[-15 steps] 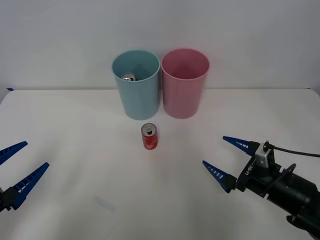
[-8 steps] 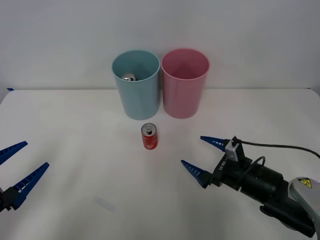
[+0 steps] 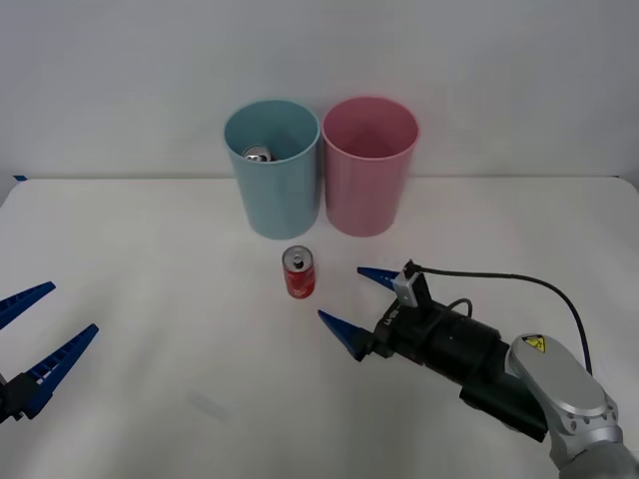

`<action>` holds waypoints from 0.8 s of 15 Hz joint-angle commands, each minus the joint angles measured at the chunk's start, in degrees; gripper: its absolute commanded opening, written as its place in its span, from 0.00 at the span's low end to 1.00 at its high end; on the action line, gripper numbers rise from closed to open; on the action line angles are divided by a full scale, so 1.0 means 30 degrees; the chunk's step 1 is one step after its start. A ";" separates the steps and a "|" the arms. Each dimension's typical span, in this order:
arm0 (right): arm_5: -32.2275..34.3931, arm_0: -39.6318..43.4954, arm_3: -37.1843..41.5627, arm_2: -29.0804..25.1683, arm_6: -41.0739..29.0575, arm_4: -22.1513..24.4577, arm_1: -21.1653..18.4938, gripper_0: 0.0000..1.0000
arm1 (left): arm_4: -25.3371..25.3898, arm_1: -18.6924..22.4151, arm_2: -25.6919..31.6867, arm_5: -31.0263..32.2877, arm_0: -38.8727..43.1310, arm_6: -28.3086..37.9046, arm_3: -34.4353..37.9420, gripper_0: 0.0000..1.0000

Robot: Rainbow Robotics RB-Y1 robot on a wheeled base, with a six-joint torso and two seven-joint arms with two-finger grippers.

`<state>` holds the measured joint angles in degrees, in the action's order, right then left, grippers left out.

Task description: Grasp the object on the table and drop it into the matching bin: aluminum can to the light blue bin, PET bottle to the pink bin.

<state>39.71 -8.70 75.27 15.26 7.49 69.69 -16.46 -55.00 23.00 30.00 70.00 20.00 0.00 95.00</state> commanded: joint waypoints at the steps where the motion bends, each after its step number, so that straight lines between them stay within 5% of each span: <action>1: -0.0582 -0.1142 -0.1212 0.0714 -0.0034 0.0033 0.0681 1.00 | 0.0000 0.0000 0.0000 0.0000 0.0000 0.0000 0.0000 1.00; 5: -0.2574 -0.1786 -0.1358 0.1827 -0.0181 0.0502 0.1003 1.00 | 0.0000 0.0000 0.0000 0.0000 0.0000 0.0000 0.0000 1.00; 12: -0.2837 -0.4599 -0.5050 0.1856 -0.0239 0.0941 0.2497 1.00 | 0.0000 0.0000 0.0000 0.0000 0.0000 0.0000 0.0000 1.00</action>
<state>31.33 -21.63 61.23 20.83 6.77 72.45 -9.41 -55.00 23.00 30.00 70.00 20.00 0.00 95.00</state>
